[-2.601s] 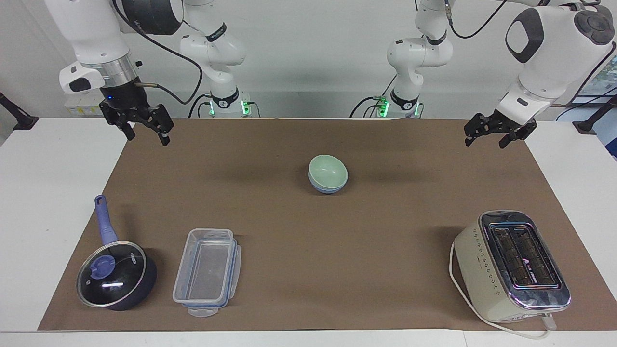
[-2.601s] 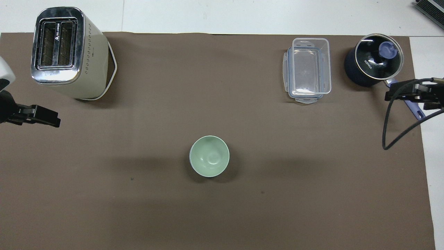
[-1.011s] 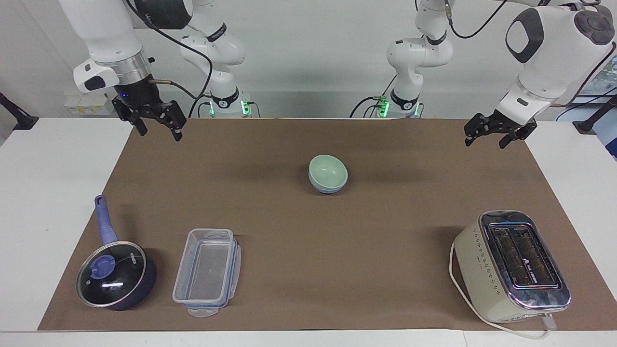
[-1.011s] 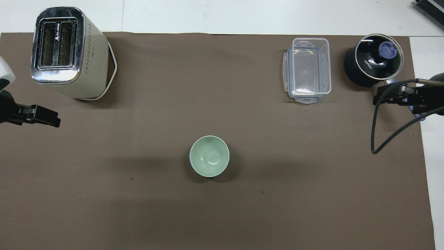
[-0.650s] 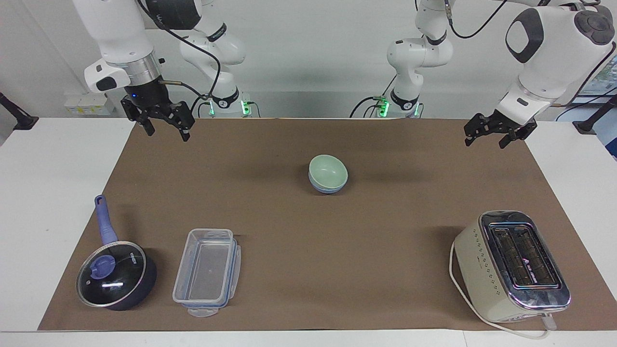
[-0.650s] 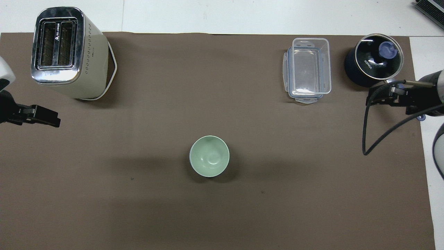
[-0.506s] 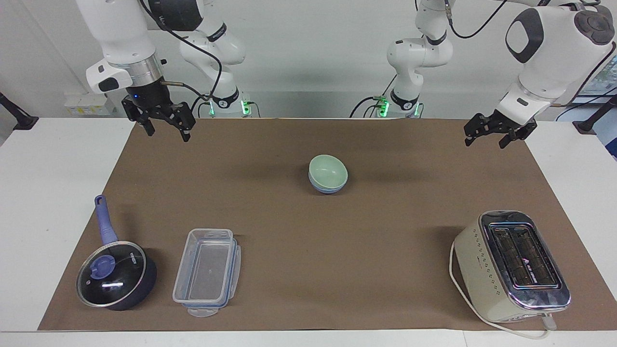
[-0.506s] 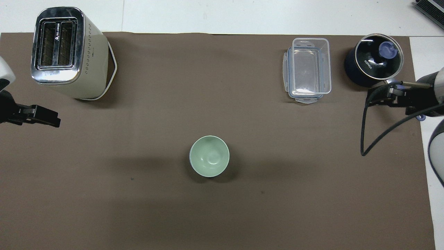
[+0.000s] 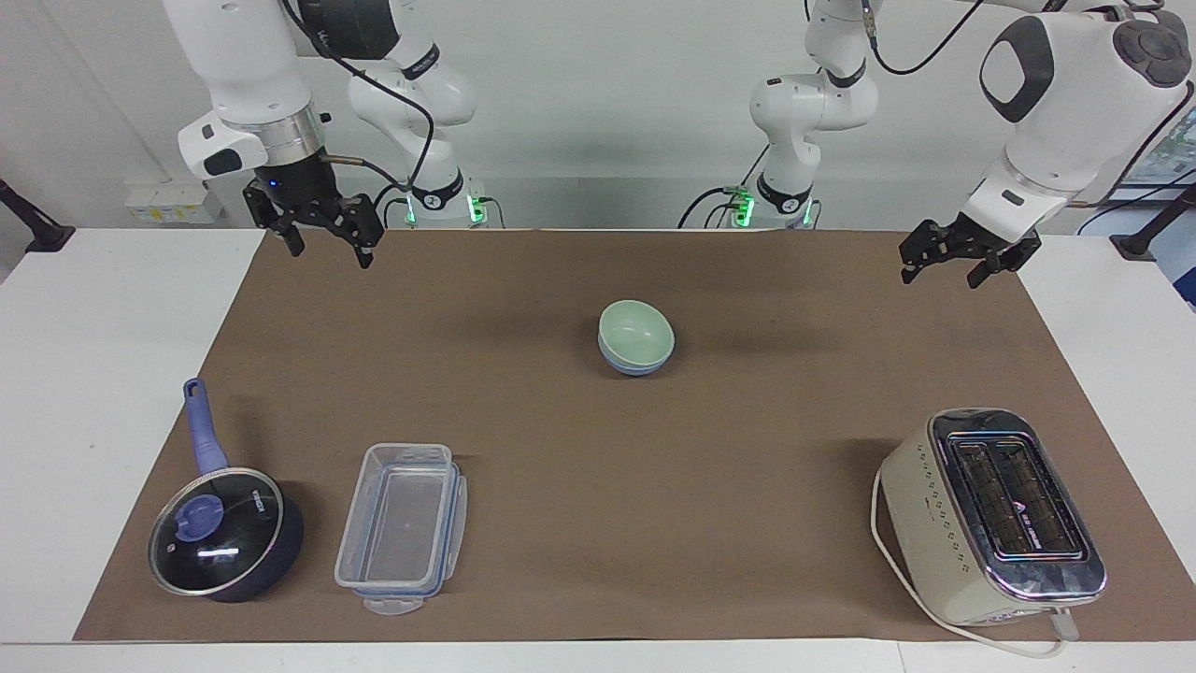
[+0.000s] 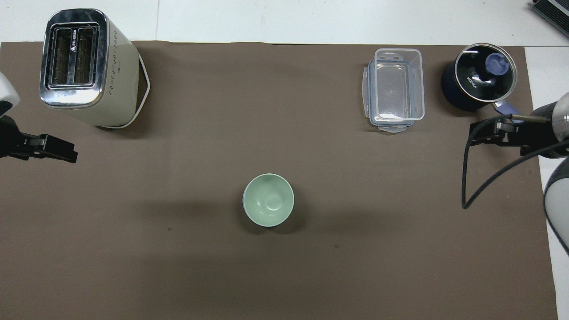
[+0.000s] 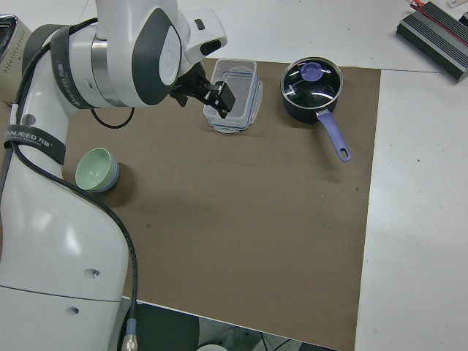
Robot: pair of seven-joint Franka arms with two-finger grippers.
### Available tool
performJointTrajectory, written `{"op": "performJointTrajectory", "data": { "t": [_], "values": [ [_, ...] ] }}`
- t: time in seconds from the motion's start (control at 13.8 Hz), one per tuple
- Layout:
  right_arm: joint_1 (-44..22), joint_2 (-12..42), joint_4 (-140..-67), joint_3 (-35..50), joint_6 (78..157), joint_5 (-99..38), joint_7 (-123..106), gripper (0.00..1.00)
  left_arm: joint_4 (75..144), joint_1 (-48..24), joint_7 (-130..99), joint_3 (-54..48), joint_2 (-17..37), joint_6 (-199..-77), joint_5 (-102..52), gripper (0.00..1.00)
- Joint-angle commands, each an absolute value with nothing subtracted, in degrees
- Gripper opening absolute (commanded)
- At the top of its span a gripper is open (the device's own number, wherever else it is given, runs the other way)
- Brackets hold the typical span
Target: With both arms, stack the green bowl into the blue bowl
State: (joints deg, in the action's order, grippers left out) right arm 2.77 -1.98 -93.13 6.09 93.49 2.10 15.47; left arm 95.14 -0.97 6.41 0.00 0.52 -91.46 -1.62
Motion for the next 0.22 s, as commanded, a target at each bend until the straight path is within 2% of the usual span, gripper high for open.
{"op": "performJointTrajectory", "data": {
  "t": [0.0,0.14],
  "values": [
    [3.25,-3.34,-94.66,6.68,93.51,2.73,14.68,1.00,97.21,-0.70,5.89,-0.26,-1.05,-92.81,-0.62,1.00],
    [3.25,-3.08,-94.48,6.68,94.13,2.64,14.68,1.00,97.21,-0.70,5.89,-0.26,-1.05,-92.90,-0.62,1.00]
  ]
}}
